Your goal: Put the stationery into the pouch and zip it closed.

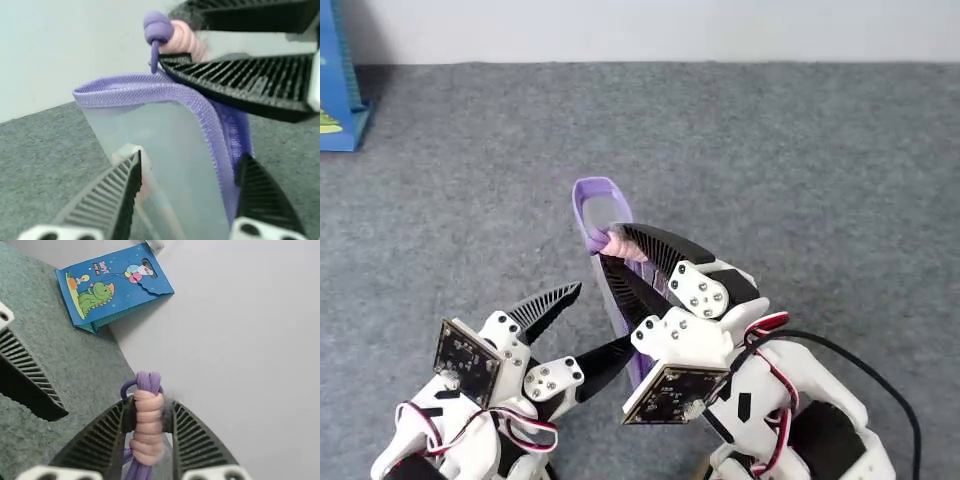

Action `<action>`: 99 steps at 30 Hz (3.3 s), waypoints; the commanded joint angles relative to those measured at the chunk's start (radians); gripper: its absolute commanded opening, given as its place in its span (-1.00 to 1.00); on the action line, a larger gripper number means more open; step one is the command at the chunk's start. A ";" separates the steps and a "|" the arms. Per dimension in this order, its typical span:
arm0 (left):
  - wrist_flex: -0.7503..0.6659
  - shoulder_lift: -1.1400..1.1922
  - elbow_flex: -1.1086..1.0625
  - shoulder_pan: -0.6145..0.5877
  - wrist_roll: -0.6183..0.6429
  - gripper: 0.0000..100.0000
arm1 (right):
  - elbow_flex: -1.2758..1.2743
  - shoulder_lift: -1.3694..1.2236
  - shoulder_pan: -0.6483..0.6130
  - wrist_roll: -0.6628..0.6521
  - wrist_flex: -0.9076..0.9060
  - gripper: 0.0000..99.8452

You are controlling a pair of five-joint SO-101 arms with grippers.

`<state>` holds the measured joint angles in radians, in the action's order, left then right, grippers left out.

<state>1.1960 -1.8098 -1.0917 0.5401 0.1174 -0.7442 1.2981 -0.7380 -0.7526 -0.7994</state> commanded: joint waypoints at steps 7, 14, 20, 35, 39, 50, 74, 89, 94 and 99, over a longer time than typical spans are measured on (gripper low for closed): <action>-0.012 -0.009 -0.007 0.123 0.031 -0.42 | -0.005 -0.015 -0.005 0.009 0.004 -0.98; -0.035 -0.009 -0.013 0.117 0.097 -0.42 | -0.003 -0.015 -0.005 0.009 0.004 -0.98; -0.106 -0.009 -0.094 0.092 0.100 -0.47 | -0.003 -0.005 -0.004 0.009 -0.004 -0.98; -0.003 -0.011 -0.008 -0.074 -0.005 -0.67 | -0.003 0.076 0.030 0.009 -0.050 -0.98; 0.003 -0.011 -0.013 -0.074 -0.041 -0.69 | 0.023 0.076 0.030 0.009 -0.056 -0.98; -0.015 -0.011 -0.012 -0.075 -0.044 -0.72 | 0.040 0.116 -0.019 0.009 -0.137 -0.98; -0.368 -0.009 -0.191 -0.031 -0.120 -0.72 | 0.008 0.237 -0.147 0.078 -0.337 -0.98; -0.213 -0.012 -0.154 0.000 -0.150 -0.69 | 0.003 0.157 -0.143 0.072 -0.248 -0.98; -0.112 -0.012 -0.036 -0.118 -0.081 -0.49 | 0.008 0.091 -0.143 0.063 -0.240 -0.98; -0.083 -0.012 0.007 -0.318 -0.061 -0.35 | 0.008 0.022 -0.145 -0.021 -0.246 -0.98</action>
<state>1.1101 -1.8082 -1.1546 0.3130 0.0376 -0.7534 1.3656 -0.8715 -0.7373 -1.0587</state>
